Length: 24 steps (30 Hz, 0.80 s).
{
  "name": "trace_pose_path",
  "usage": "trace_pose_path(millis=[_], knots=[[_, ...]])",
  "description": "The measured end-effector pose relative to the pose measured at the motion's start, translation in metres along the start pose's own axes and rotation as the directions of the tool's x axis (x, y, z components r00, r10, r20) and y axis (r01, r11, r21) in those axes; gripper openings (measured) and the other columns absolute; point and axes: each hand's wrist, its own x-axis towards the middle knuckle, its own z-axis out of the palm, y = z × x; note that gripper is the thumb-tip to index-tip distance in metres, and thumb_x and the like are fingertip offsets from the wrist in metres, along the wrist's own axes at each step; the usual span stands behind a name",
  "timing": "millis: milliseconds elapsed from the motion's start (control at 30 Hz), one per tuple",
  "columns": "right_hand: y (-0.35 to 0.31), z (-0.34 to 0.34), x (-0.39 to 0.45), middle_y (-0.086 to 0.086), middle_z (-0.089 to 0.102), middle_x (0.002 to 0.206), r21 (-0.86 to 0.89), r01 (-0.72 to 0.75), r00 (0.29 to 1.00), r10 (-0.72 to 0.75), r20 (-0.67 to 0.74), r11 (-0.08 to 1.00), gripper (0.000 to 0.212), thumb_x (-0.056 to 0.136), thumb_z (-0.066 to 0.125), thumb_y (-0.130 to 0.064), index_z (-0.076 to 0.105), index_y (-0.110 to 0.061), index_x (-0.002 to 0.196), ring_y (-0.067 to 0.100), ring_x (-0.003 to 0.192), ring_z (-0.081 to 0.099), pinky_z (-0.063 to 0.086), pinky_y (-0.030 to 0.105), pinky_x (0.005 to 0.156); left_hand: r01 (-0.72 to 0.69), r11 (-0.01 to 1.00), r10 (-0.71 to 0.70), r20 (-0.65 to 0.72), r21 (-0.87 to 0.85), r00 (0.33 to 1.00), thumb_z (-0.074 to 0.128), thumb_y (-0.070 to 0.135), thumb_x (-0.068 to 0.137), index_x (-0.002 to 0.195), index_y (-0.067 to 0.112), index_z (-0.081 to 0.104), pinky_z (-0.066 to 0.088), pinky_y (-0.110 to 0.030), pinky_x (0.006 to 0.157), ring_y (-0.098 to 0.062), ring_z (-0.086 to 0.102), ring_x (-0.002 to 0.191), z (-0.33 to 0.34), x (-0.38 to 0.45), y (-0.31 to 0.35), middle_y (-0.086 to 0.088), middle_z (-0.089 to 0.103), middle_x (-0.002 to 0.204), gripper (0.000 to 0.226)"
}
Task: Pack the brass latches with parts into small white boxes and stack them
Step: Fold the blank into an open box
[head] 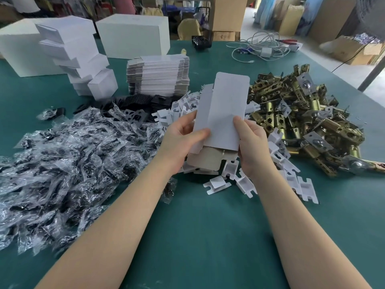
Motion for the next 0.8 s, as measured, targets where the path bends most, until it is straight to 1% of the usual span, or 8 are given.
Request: trace_pose_path(millis=[133,267,300,367,433,600,733,800], knots=[[0.002,0.000,0.001,-0.003,0.065,0.069,-0.054,0.011,0.998,-0.014,-0.065,0.998,0.038,0.099,0.053,-0.034,0.064,-0.022,0.065,0.018,0.068,0.059,0.046,0.034,0.061,0.004,1.000,-0.005,0.042,0.011,0.999,0.075,0.000,0.078,0.111,0.031,0.067,0.059,-0.035,0.076,-0.015,0.072,0.092,-0.002,0.000,0.001,0.004,0.077,0.098,0.046],[0.006,-0.005,0.007,0.001,0.038,0.062,-0.409,0.152,0.967,-0.221,-0.126,0.900,0.043,0.102,0.045,-0.040,0.038,-0.016,0.067,0.013,0.057,0.035,0.028,0.028,0.054,0.101,0.994,-0.105,0.137,0.035,0.985,0.076,0.020,0.072,0.097,0.029,0.074,0.057,-0.033,0.068,-0.020,0.072,0.086,-0.001,-0.001,0.004,-0.001,0.076,0.098,0.027],[0.007,-0.005,0.008,-0.003,0.035,0.060,-0.473,0.170,0.963,-0.248,-0.106,0.865,0.043,0.103,0.044,-0.039,0.036,-0.018,0.066,0.010,0.053,0.032,0.027,0.027,0.052,0.133,0.990,-0.136,0.103,0.039,0.985,0.075,0.031,0.074,0.089,0.023,0.074,0.055,-0.034,0.070,-0.022,0.070,0.084,0.002,-0.002,0.006,-0.003,0.075,0.096,0.017],[0.009,-0.002,0.009,-0.006,0.034,0.059,-0.539,0.175,0.965,-0.252,-0.072,0.824,0.042,0.103,0.043,-0.038,0.035,-0.019,0.066,0.008,0.052,0.030,0.025,0.025,0.050,0.152,0.986,-0.151,-0.019,0.062,0.988,0.071,0.048,0.077,0.084,0.009,0.067,0.044,-0.038,0.074,-0.026,0.060,0.079,0.004,-0.002,0.006,-0.014,0.066,0.090,0.040],[0.011,-0.001,0.010,-0.005,0.034,0.059,-0.551,0.172,0.968,-0.244,-0.059,0.816,0.042,0.103,0.044,-0.039,0.036,-0.019,0.066,0.009,0.051,0.030,0.025,0.025,0.050,0.090,0.993,-0.084,-0.078,0.078,0.993,0.070,0.047,0.082,0.088,-0.003,0.065,0.038,-0.039,0.073,-0.027,0.055,0.077,0.005,-0.002,0.005,-0.017,0.059,0.086,0.051],[0.014,-0.001,0.008,-0.007,0.033,0.056,-0.631,0.201,0.964,-0.267,-0.010,0.749,0.046,0.104,0.040,-0.041,0.034,-0.019,0.063,0.005,0.045,0.031,0.026,0.018,0.043,0.031,0.996,-0.020,-0.126,0.088,0.992,0.063,0.032,0.097,0.083,-0.006,0.065,0.040,-0.036,0.068,-0.025,0.057,0.074,0.001,-0.002,0.007,-0.016,0.061,0.080,0.041],[0.014,-0.001,0.008,-0.005,0.038,0.059,-0.665,0.179,0.959,-0.279,-0.046,0.725,0.043,0.104,0.040,-0.040,0.040,-0.017,0.068,0.010,0.051,0.032,0.029,0.019,0.046,-0.033,0.959,0.058,-0.079,0.281,0.995,0.059,0.052,0.087,0.073,0.003,0.056,0.037,-0.027,0.058,-0.017,0.049,0.060,0.007,-0.006,0.006,-0.003,0.054,0.064,0.051],[0.014,-0.001,0.007,-0.010,0.039,0.057,-0.636,0.193,0.954,-0.295,-0.057,0.747,0.043,0.104,0.041,-0.041,0.043,-0.017,0.067,0.007,0.050,0.032,0.029,0.019,0.046,-0.098,0.934,0.120,-0.043,0.344,0.992,0.060,0.059,0.081,0.076,0.001,0.061,0.038,-0.027,0.058,-0.025,0.050,0.058,0.007,-0.007,0.008,-0.013,0.059,0.066,0.059]])
